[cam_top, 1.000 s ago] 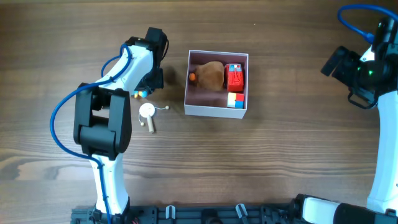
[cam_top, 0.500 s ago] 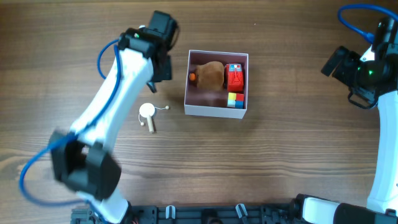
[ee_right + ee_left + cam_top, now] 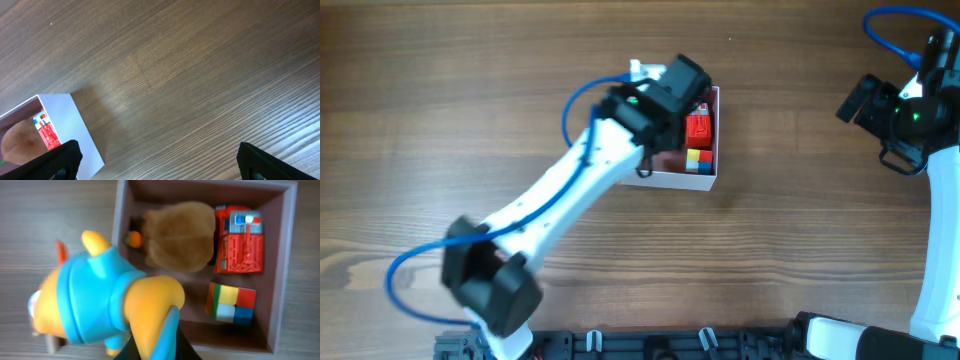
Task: Pack container
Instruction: 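Carry the caterpillar toy into the box beside the cube, release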
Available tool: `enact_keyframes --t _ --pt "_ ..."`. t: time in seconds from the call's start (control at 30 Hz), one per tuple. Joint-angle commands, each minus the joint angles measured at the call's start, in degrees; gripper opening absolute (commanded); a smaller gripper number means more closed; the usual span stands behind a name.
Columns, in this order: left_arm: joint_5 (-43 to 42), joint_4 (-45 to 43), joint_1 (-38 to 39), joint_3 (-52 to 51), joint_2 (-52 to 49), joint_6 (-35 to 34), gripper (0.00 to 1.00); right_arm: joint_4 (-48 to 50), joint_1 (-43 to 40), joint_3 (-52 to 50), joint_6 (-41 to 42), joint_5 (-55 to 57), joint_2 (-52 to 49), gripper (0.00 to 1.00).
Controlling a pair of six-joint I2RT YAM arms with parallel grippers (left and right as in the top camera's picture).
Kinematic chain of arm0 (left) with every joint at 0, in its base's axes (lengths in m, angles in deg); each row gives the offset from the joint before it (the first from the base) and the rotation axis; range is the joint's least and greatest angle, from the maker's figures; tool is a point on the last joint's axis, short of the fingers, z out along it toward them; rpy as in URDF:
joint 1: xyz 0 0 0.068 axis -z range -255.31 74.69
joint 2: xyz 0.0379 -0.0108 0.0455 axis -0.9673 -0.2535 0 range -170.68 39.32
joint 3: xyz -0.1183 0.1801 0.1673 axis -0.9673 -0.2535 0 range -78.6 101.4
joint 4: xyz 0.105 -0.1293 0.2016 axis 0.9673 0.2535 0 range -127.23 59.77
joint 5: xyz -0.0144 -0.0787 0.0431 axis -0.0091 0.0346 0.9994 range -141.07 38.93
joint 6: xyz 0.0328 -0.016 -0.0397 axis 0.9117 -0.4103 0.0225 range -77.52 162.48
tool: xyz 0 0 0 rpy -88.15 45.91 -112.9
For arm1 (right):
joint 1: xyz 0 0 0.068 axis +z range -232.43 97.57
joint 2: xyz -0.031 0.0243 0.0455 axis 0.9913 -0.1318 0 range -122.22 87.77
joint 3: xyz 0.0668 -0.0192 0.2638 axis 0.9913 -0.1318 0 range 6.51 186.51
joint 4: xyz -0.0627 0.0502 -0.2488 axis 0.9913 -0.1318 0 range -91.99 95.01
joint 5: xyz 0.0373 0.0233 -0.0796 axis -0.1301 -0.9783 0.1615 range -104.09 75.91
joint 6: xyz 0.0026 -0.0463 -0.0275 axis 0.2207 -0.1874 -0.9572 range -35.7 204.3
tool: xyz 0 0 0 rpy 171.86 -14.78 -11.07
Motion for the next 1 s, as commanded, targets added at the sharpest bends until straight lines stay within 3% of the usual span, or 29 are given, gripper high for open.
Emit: enact_keyframes --t 0.0,0.23,0.63,0.97 --pt "0.72 -0.7 1.51 0.0 -4.92 -2.69 0.11 0.0 -0.17 -0.55 0.7 -0.07 -0.28 1.0" --pt "-1.25 -1.01 1.95 -0.04 -11.5 -5.14 0.11 0.0 -0.17 -0.55 0.7 -0.07 -0.28 1.0" --pt "-4.66 -4.85 2.1 -0.04 -13.03 -5.46 0.15 0.0 -0.17 -0.55 0.7 -0.07 -0.28 1.0" --pt "0.37 -2.32 2.14 -0.04 -13.79 -5.42 0.24 0.0 -0.17 -0.55 0.7 -0.07 -0.28 1.0"
